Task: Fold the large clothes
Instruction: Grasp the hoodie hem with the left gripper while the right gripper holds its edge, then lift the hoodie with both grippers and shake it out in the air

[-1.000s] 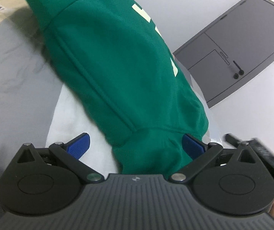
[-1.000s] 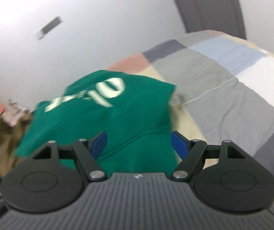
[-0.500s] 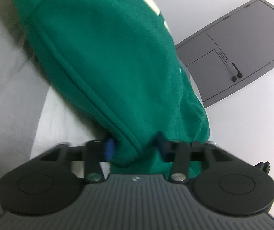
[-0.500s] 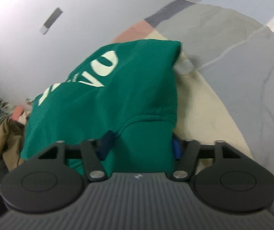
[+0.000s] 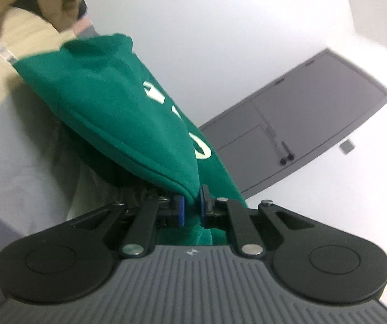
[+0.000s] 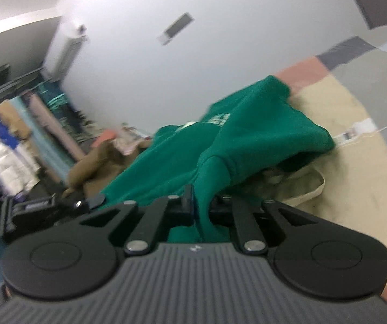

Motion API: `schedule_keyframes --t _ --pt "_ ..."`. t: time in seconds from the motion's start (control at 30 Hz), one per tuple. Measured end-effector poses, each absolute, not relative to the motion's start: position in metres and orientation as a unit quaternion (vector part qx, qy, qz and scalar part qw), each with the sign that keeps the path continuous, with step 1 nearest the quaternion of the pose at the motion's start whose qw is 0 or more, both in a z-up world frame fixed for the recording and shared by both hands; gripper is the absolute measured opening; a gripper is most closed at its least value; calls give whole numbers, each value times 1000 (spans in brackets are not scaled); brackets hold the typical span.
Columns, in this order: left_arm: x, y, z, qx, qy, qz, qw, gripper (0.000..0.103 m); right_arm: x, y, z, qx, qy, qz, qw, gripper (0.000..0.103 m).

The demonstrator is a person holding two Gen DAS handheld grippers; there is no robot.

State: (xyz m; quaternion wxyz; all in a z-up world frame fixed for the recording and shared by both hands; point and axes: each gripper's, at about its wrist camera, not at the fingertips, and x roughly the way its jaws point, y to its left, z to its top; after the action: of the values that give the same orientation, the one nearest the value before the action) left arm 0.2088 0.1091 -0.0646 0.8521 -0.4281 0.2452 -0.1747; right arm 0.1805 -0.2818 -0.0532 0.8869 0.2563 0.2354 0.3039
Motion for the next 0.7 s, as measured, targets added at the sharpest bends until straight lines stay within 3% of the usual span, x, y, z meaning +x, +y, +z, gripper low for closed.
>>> schedule_keyframes --t 0.27,0.57,0.63,0.67,0.7 --pt "130 139 -51 -417 236 -135 867 12 116 -257 -28 226 234 376 868 10" --pt "132 148 -94 -437 315 -69 840 16 127 -234 -60 228 336 346 846 14" --pt "131 145 -96 -438 324 -67 836 31 132 -238 -64 253 343 345 836 20" --pt "134 145 -97 -441 331 -64 832 51 133 -242 -66 263 344 342 834 33" --pt "137 144 -98 -443 334 -62 829 64 135 -241 -68 272 347 336 832 57"
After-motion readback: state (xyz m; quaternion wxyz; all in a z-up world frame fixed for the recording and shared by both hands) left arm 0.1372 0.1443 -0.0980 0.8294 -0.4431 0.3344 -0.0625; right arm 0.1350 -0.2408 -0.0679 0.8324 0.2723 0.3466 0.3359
